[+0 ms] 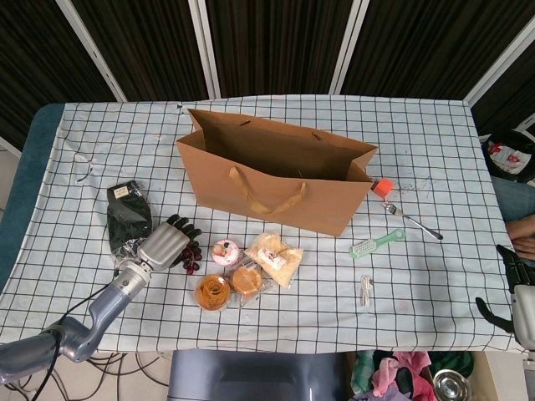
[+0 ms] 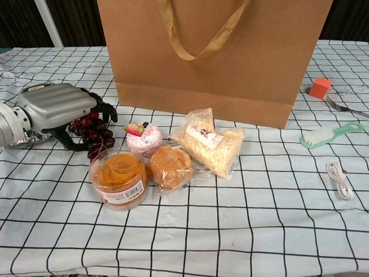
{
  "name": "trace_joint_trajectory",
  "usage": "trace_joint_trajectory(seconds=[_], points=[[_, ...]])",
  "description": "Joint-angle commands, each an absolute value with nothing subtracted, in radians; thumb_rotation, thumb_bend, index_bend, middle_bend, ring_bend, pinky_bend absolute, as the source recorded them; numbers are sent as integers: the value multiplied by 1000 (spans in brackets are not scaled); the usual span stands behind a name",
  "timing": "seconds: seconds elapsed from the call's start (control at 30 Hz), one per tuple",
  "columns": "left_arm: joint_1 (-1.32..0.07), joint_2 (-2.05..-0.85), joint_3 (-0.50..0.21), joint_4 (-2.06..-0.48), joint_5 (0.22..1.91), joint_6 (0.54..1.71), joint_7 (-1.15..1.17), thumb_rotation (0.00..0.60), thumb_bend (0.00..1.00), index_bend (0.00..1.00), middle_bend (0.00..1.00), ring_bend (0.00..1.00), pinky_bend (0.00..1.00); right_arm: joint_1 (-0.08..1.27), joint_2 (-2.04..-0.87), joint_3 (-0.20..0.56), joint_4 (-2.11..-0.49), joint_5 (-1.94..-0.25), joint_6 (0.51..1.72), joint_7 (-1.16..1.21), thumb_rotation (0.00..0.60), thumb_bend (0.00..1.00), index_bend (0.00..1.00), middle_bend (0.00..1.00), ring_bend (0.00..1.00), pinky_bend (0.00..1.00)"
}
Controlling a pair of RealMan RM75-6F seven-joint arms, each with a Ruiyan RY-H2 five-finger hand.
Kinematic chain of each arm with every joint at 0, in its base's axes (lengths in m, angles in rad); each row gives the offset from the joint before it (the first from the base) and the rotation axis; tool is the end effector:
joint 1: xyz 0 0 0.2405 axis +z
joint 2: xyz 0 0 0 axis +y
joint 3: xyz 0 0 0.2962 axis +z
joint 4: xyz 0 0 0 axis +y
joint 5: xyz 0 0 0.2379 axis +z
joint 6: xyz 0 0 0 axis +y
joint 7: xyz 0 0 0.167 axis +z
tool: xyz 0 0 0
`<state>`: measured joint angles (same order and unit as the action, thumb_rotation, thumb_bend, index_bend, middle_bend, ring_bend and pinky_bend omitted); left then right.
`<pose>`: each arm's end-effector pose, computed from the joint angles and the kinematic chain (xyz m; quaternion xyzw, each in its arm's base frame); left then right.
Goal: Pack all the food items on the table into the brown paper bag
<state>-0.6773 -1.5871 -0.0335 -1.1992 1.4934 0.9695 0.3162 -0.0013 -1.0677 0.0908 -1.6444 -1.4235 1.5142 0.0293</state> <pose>-0.2363 0.3793 -0.0675 -0.8365 -0.2010 -0.2944 0.4161 -0.3773 -0.1863 0.1826 0.5371 -0.4091 0.3764 0.6344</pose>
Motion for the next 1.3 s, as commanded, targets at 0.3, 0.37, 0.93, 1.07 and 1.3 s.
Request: trace_joint_trajectory(seconds=[0.3,0.37,0.93,1.07,1.3], points=[[-679,-1584,-28,-1194,1493,971,312,600,277,299,358,230,255,-1,-1068,89,-1643,-1426,1513,30,600,218,10,100,180,194],[-678,-1584,-29,-1190,1489,971,312,600,278,302,361,233,257,-1,-1069,90,-1642,-1425,1512,30,600,217,10,100,180,194],[-681,-1609,-28,-1164,1506,1001,298,600,449,391,494,374,381,1,-1072,83,-1641,-1432,1506,24,600,218,10,100,180,194],[-684,-1620,-26,-1153,1522,1016,294,600,499,460,561,440,476,2,-1071,83,-1641,-1433,1505,25,600,218,10,100,180,195],[-679,-1621,-28,-1146,1535,1047,278,600,526,499,598,474,535,2,-1070,81,-1641,-1433,1503,25,600,218,9,100,180,195]])
